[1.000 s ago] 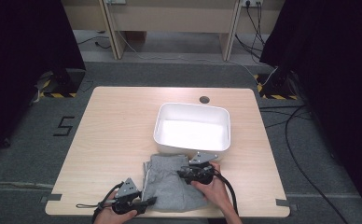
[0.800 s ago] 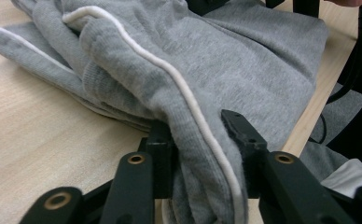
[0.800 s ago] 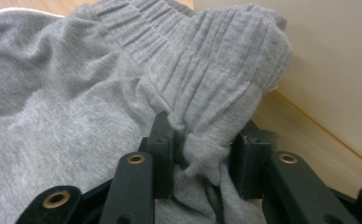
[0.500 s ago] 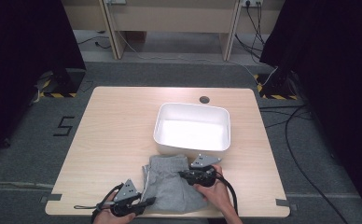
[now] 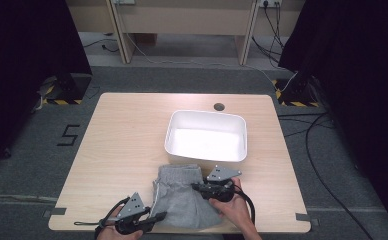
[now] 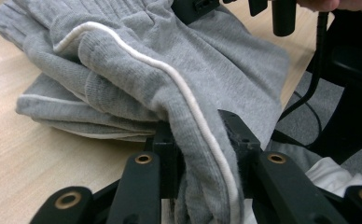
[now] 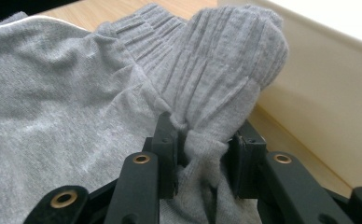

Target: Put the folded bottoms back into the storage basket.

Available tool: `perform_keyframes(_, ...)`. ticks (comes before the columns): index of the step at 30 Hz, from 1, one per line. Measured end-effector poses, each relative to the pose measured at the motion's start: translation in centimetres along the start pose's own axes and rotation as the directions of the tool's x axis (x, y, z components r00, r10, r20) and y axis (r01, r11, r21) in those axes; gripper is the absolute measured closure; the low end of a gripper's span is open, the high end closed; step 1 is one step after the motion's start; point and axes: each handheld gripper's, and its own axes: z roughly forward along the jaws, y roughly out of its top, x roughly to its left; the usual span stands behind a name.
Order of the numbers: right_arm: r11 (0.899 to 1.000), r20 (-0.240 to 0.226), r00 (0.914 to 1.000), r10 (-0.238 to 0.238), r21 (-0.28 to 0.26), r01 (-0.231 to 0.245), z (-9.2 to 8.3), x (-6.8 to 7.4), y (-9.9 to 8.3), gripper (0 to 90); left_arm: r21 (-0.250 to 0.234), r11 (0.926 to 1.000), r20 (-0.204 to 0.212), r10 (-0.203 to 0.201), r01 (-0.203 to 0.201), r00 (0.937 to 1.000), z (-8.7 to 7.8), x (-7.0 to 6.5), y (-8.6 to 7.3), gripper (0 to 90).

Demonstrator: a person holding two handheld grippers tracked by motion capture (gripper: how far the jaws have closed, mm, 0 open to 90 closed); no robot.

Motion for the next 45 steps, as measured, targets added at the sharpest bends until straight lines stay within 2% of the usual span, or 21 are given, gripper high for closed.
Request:
perform_keyframes(3,1.0,-0.001,1.0,-0.003,-0.005,0.003,-0.3,0.2,0.2,68.7,-0.009,1.0,0.003,0.001,-0.001,1.0,-0.2,-0.1,0.3,69.8)
perform_keyframes(7,1.0,-0.004,0.9999,-0.014,-0.021,0.014,-0.9,0.4,0.7,68.7,-0.018,0.9996,0.004,0.023,-0.022,0.9997,-0.7,-0.5,0.7,69.7)
perform_keyframes(14,0.997,0.005,0.9992,-0.04,-0.067,0.04,-2.6,1.0,2.0,68.9,-0.058,0.9974,-0.001,0.043,-0.043,0.9991,-1.8,-1.0,1.7,69.7)
perform_keyframes(17,0.996,0.007,0.9989,-0.047,-0.079,0.047,-3.1,1.1,2.6,68.9,-0.072,0.9971,0.013,0.027,-0.026,0.9996,-2.1,-1.1,2.2,69.7)
perform_keyframes(24,0.993,0.009,0.9983,-0.058,-0.101,0.059,-4.1,1.2,3.9,68.9,-0.088,0.995,0.006,0.048,-0.047,0.9988,-2.7,-1.3,3.5,69.7)
perform_keyframes(31,0.989,0.014,0.9967,-0.08,-0.121,0.081,-5.3,0.9,5.5,68.9,-0.11,0.9913,0.006,0.073,-0.072,0.9973,-3.1,-1.3,5.1,69.7)
perform_keyframes(34,0.987,0.002,0.996,-0.089,-0.131,0.089,-6.1,0.8,6.3,69.0,-0.122,0.9889,0.011,0.087,-0.085,0.9962,-3.4,-1.5,5.8,69.7)
perform_keyframes(38,0.983,0.024,0.9932,-0.114,-0.141,0.116,-7.1,0.7,7.5,69.1,-0.142,0.9852,0.008,0.098,-0.096,0.9951,-3.7,-1.4,6.9,69.7)
perform_keyframes(45,0.983,0.021,0.9939,-0.108,-0.143,0.11,-7.5,-0.5,8.8,69.0,-0.142,0.9834,-0.009,0.112,-0.112,0.9936,-3.4,-1.1,8.6,69.6)
